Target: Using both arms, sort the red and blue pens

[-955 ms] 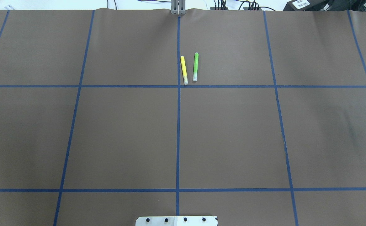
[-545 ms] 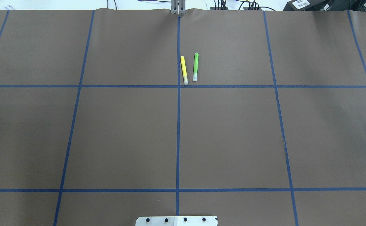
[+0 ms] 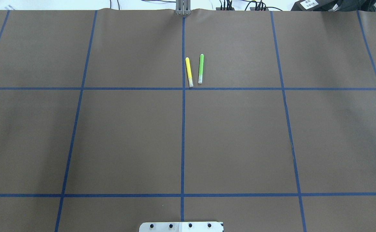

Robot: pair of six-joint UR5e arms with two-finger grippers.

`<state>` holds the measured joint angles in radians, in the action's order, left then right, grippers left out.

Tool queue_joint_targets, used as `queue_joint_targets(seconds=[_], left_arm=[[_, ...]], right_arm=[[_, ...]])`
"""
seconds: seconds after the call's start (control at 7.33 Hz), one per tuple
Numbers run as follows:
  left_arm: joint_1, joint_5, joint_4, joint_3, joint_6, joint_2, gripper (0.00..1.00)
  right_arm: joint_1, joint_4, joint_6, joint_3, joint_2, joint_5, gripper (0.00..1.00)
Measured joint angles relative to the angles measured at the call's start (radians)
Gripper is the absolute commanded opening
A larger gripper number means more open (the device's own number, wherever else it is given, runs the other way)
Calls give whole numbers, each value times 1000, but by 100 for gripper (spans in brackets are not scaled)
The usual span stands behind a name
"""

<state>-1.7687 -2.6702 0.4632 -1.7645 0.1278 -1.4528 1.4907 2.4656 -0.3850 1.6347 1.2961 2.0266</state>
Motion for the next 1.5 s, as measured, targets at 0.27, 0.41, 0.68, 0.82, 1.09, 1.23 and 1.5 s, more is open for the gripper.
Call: queue_joint_targets(seconds=[0.27,0.41,0.68,0.82,1.09,1.23,1.5], left_arm=[[3,3,60,-1,-2,-115,100],[5,6,71,-3,-4,-165,100],[15,16,98,-8,-17,-252,100],[23,18,146,-4,-26,-278,100],[42,18,278,10,-101,-291,100],[60,18,364,18,-158,-290,100],[115,58,558,36,-246,-295,100]], right_arm=[[47,7,-98,0,102,2,0],[70,18,-153,-1,150,3,0],[117,58,-238,4,236,7,0],[137,83,-266,24,294,14,0],[152,131,-282,139,468,54,0],[156,164,-286,196,544,73,0],[173,319,-343,245,597,99,0]])
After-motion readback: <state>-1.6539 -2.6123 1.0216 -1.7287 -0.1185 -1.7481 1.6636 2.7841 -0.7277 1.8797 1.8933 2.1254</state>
